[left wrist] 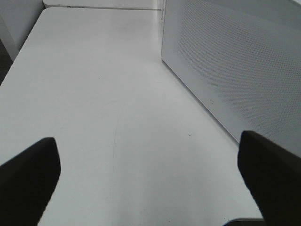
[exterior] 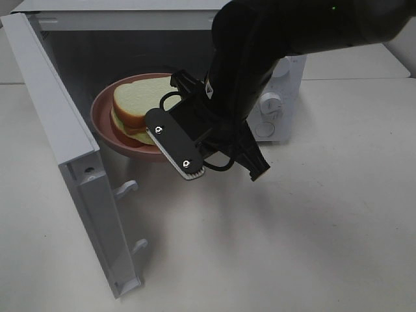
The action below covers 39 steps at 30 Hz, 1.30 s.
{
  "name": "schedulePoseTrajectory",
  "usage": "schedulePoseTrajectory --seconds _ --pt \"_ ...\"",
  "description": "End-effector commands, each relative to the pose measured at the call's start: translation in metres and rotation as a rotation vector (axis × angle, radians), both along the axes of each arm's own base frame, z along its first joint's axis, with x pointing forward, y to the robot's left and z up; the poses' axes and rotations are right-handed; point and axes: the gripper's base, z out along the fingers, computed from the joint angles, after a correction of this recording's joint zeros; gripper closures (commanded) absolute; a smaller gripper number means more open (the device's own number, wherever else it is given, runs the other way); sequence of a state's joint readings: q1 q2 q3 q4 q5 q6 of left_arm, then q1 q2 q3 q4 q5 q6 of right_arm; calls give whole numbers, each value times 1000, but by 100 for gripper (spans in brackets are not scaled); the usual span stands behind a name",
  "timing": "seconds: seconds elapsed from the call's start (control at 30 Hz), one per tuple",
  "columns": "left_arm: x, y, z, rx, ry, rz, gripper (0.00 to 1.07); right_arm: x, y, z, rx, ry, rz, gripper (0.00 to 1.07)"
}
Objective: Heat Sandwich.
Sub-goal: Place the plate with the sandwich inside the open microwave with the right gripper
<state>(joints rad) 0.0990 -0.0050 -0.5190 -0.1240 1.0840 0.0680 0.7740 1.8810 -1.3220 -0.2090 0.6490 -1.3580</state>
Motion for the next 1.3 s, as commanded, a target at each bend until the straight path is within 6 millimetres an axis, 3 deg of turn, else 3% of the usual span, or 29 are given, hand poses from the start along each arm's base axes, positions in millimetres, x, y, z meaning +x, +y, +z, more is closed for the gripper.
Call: schedulePoseTrajectory --seconds 0.03,1.3 --pt "-2 0 1 -6 -29 7 9 9 7 3 8 -16 4 107" --pt "-2 0 1 -6 -29 7 9 81 65 -7 37 -57 -164 106"
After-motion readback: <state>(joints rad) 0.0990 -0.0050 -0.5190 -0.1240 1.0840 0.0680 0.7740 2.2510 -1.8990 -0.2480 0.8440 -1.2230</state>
